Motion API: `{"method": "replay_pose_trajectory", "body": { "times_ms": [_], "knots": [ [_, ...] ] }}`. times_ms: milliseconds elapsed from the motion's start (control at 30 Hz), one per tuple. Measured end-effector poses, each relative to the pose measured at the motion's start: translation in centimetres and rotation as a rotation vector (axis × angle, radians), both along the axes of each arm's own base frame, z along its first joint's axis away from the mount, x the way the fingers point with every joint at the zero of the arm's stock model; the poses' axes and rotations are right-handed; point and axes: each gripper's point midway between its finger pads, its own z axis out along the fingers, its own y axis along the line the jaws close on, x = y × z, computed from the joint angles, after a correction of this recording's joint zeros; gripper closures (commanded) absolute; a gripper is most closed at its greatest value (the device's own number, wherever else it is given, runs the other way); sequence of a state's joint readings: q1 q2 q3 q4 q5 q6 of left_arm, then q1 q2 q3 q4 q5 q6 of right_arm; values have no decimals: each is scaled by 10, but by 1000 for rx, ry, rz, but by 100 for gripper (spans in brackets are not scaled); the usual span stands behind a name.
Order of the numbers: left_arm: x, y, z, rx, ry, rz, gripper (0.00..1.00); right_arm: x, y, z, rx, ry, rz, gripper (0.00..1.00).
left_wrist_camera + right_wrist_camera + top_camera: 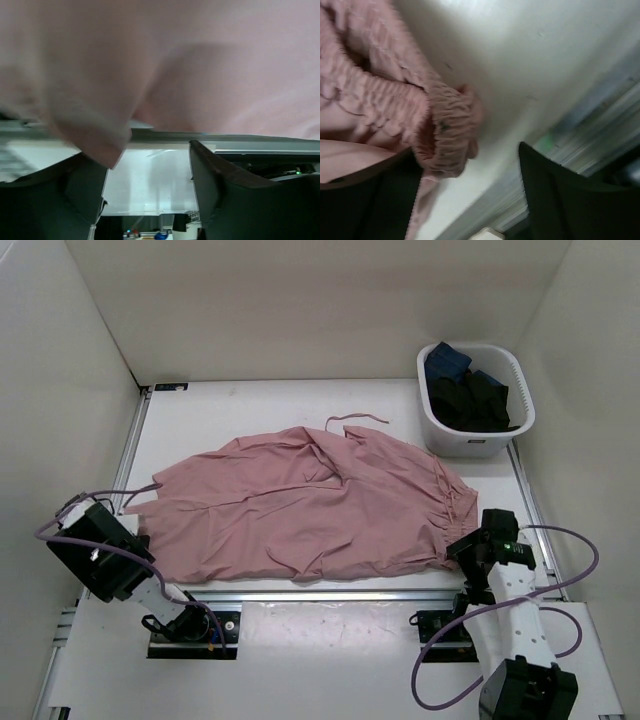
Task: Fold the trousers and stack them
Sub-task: Flatten the trousers out
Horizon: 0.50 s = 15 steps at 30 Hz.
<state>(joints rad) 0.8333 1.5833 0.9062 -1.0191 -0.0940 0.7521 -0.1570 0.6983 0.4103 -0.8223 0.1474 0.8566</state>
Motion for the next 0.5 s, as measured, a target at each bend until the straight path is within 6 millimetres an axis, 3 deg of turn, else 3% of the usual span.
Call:
{"method": "replay_pose_trajectory", "body": {
  "times_ms": [100,200,367,433,500],
  "knots": [
    [-12,-2,-4,-6,7,3,21,-15,-2,-3,-16,53,-11,13],
    [-9,20,11,75,-56,35,21,-10,-10,21,-58,-14,-47,15],
    [17,59,42,212,-164,68,21,5,-28,86,-137,-191,-148,18],
    [26,69,49,240,-201,87,21,10,-30,94,-139,-214,-163,18],
    [32,72,48,236,-215,106,21,12,-28,89,-120,-182,-171,18]
  ]
}}
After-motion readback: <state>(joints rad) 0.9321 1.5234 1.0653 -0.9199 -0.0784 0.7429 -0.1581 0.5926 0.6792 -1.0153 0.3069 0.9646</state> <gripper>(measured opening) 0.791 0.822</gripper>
